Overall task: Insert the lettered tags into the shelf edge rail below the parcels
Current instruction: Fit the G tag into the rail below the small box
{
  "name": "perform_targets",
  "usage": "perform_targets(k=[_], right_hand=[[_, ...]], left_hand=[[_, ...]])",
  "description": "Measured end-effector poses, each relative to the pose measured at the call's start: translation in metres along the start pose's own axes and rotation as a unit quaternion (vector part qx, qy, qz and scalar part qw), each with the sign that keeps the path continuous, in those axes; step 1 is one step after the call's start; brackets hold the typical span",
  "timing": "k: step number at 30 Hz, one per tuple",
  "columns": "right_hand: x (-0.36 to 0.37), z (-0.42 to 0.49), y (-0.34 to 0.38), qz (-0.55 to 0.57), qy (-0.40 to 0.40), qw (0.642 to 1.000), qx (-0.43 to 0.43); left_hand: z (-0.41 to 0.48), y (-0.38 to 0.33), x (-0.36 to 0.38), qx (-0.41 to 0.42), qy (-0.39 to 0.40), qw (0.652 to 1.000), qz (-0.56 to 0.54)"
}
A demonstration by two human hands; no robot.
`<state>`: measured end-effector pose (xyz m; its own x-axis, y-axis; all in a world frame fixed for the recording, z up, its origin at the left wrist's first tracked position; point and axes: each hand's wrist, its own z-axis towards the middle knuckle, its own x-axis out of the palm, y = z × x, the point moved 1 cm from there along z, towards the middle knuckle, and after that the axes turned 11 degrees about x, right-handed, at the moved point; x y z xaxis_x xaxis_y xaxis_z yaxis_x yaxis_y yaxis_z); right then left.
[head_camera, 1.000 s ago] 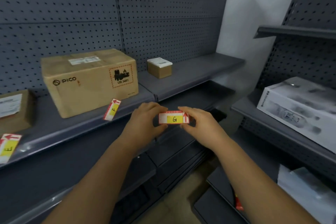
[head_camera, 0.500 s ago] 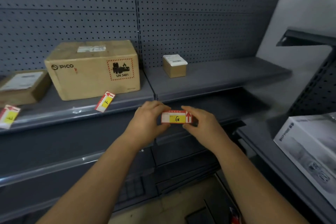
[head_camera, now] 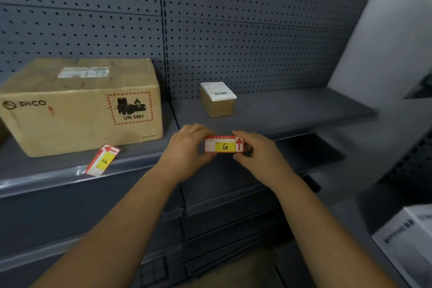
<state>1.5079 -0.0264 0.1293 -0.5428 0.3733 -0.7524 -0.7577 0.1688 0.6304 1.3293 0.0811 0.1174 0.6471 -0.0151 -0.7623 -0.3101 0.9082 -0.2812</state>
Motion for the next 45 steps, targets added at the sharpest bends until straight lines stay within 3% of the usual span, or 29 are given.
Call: perform_targets(k=[6, 12, 19, 30, 37, 45], right_hand=[[-0.010, 0.035, -0.007, -0.034, -0.003, 0.999, -0.014], [-0.024, 0.052, -0.014, 0.069, 0.040, 0.996, 0.032], [-0.036, 0.064, -0.029, 0.094, 0.076, 0.992, 0.026], [-0.035, 0.075, -0.043, 0.049, 0.095, 0.994, -0.020], [-0.031, 0.075, -0.052, 0.160, 0.089, 0.981, 0.059], [-0.033, 0.086, -0.059, 0.144, 0.067, 0.984, 0.076]], left_hand=[[0.029, 0.016, 0.013, -0.002, 0.001, 1.000, -0.007], [0.041, 0.011, 0.021, -0.026, -0.020, 0.999, 0.009], [0.047, -0.006, 0.032, -0.063, -0.023, 0.997, 0.041], [0.049, -0.018, 0.044, -0.094, -0.038, 0.992, 0.072], [0.048, -0.016, 0.054, -0.107, -0.032, 0.992, 0.062], [0.019, -0.009, 0.078, -0.155, -0.033, 0.981, 0.111]])
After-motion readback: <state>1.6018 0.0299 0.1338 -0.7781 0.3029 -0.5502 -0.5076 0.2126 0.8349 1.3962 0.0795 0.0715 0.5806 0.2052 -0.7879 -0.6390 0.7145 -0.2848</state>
